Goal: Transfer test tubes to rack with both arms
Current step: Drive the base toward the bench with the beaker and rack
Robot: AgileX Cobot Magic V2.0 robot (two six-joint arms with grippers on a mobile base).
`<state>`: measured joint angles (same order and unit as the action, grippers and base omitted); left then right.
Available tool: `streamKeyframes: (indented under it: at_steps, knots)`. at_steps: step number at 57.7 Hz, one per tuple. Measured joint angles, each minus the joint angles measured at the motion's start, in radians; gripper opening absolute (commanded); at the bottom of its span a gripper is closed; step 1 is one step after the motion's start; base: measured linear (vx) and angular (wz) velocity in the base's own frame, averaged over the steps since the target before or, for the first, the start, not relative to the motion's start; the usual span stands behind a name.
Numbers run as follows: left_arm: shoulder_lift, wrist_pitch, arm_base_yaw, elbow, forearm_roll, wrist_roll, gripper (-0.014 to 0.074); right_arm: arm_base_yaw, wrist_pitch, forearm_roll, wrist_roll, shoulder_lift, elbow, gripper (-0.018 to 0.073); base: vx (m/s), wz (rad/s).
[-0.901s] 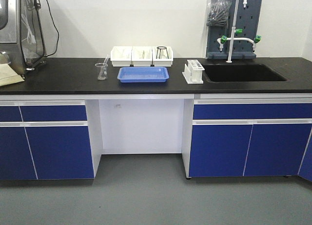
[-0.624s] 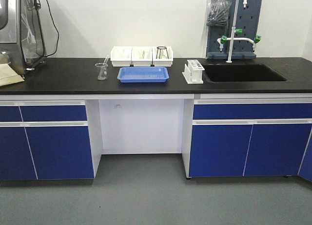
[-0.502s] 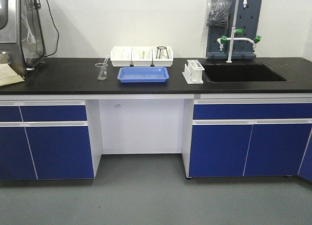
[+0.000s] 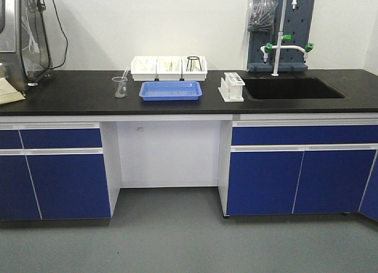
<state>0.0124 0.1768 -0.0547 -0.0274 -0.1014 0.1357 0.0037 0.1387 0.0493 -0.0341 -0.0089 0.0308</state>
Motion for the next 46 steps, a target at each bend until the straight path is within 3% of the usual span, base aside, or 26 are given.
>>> streamKeyframes:
  at_steps: [46]
  knots:
    - [0.000,0.000,0.000,0.000,0.000,0.000,-0.0004,0.000,0.000,0.000,0.000,0.000,0.000,-0.0008,0.19,0.01]
